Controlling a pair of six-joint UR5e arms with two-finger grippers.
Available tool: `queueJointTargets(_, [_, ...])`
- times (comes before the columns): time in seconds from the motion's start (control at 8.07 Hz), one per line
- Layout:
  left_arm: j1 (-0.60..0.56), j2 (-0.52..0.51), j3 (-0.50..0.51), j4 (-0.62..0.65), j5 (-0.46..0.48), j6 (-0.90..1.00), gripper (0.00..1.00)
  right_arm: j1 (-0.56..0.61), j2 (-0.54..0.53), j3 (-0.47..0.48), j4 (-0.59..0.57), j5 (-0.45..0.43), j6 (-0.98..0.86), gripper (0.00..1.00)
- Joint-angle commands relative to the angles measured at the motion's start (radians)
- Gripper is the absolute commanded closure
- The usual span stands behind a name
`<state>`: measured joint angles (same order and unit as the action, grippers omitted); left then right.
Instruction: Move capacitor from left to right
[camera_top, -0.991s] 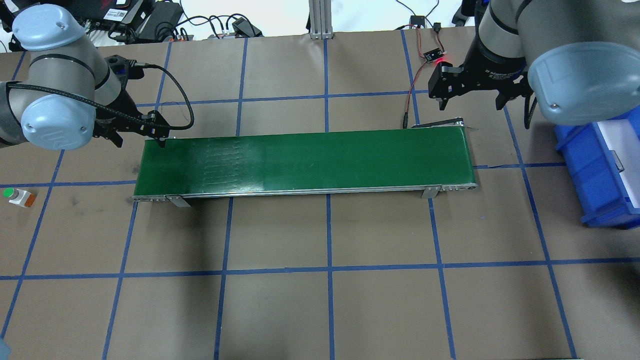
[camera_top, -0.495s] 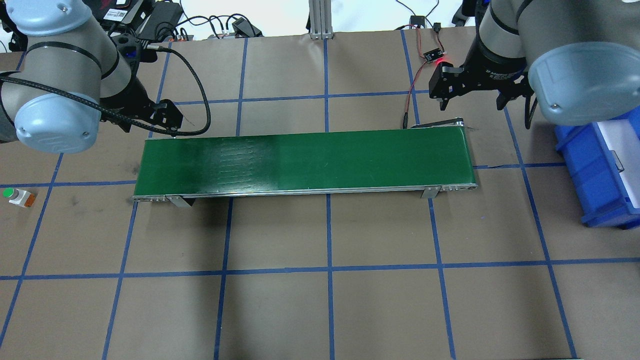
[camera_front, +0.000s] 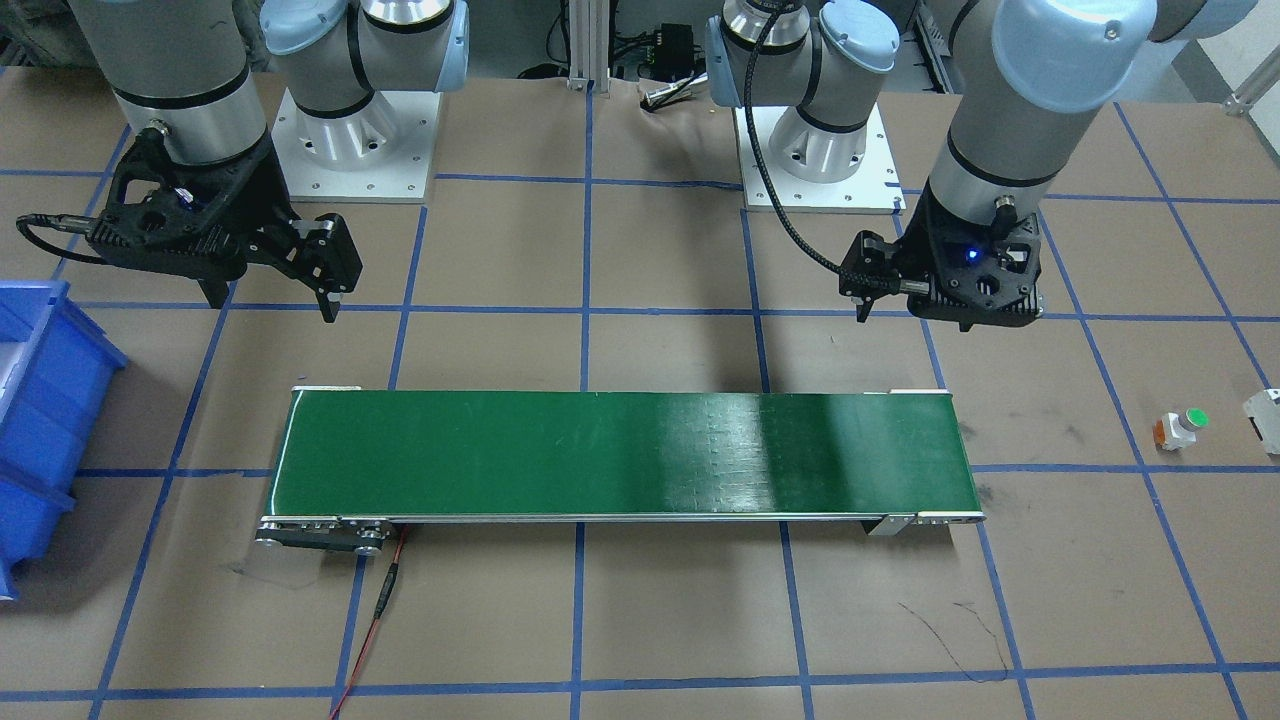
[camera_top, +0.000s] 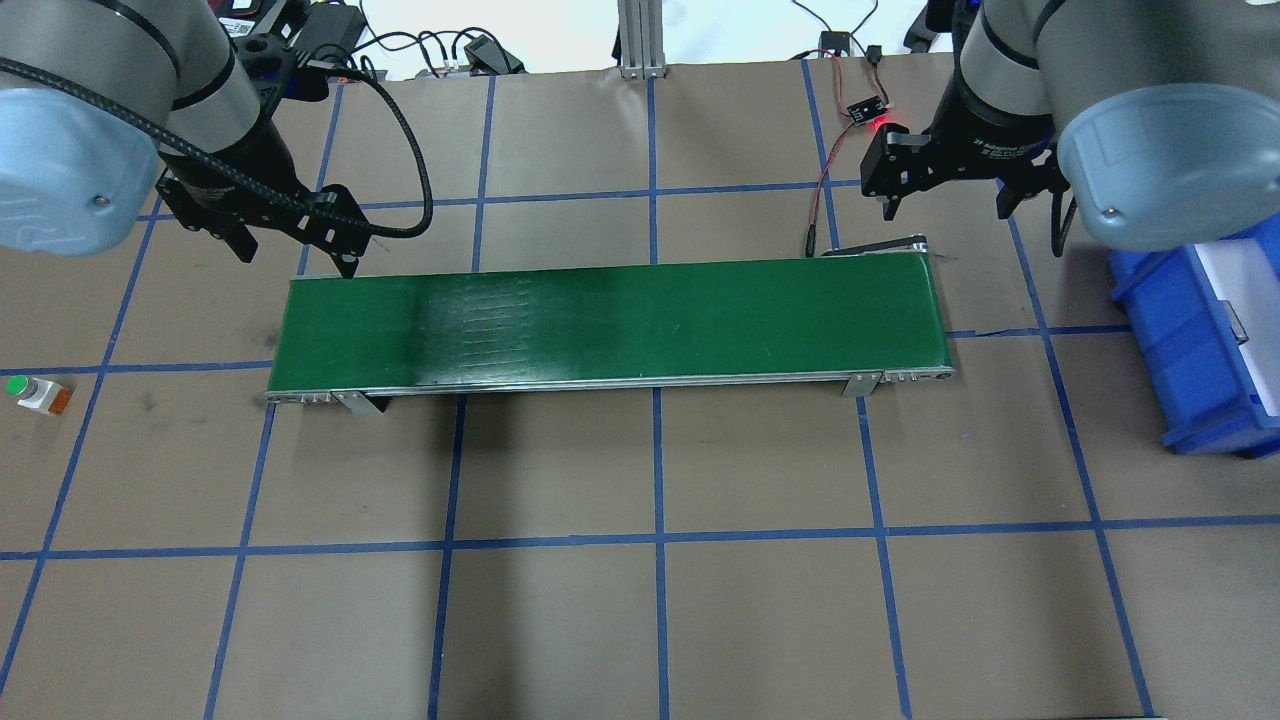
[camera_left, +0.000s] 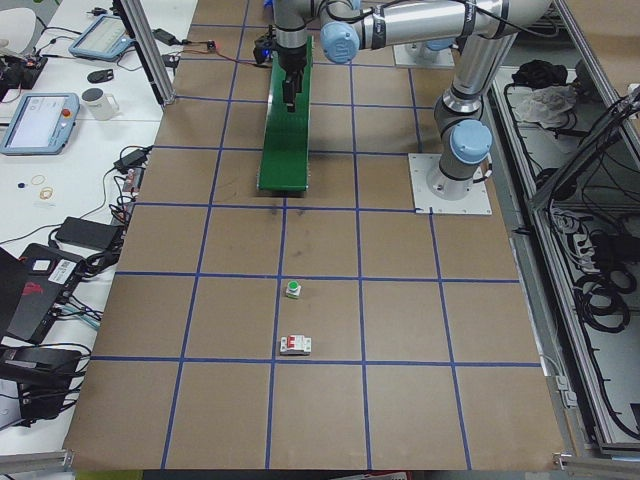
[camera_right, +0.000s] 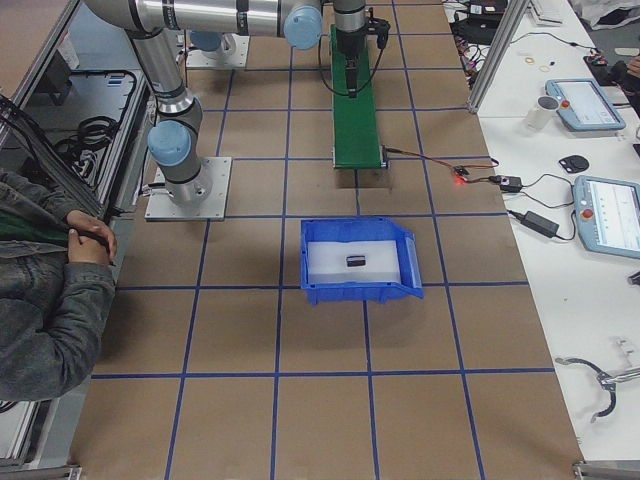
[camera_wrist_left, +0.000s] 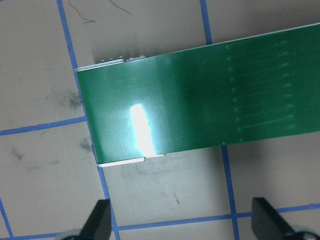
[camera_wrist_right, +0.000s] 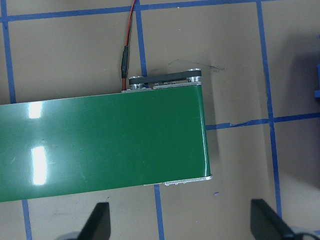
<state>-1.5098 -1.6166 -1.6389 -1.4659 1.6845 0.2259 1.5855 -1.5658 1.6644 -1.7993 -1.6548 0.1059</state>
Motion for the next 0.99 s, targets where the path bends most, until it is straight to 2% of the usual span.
queueJointTargets(0.0, [-0.021,0.003,0.039,-0.073,0.007,-0.002,0.0,-0.001,0.001,0.0,0.0,0.0,0.0,0.0])
queueJointTargets(0.5, [-0.023,-0.002,0.042,-0.082,-0.078,-0.005,0.0,-0.001,0.0,0.0,0.0,-0.002,0.0,0.0])
queueJointTargets(0.74, [-0.023,-0.002,0.042,-0.077,-0.163,-0.005,0.0,-0.001,0.0,0.0,0.0,-0.002,0.0,0.0])
queueJointTargets(0.87, [-0.021,-0.003,0.039,-0.077,-0.163,-0.005,0.0,-0.001,0.001,0.0,0.0,-0.002,0.0,0.0])
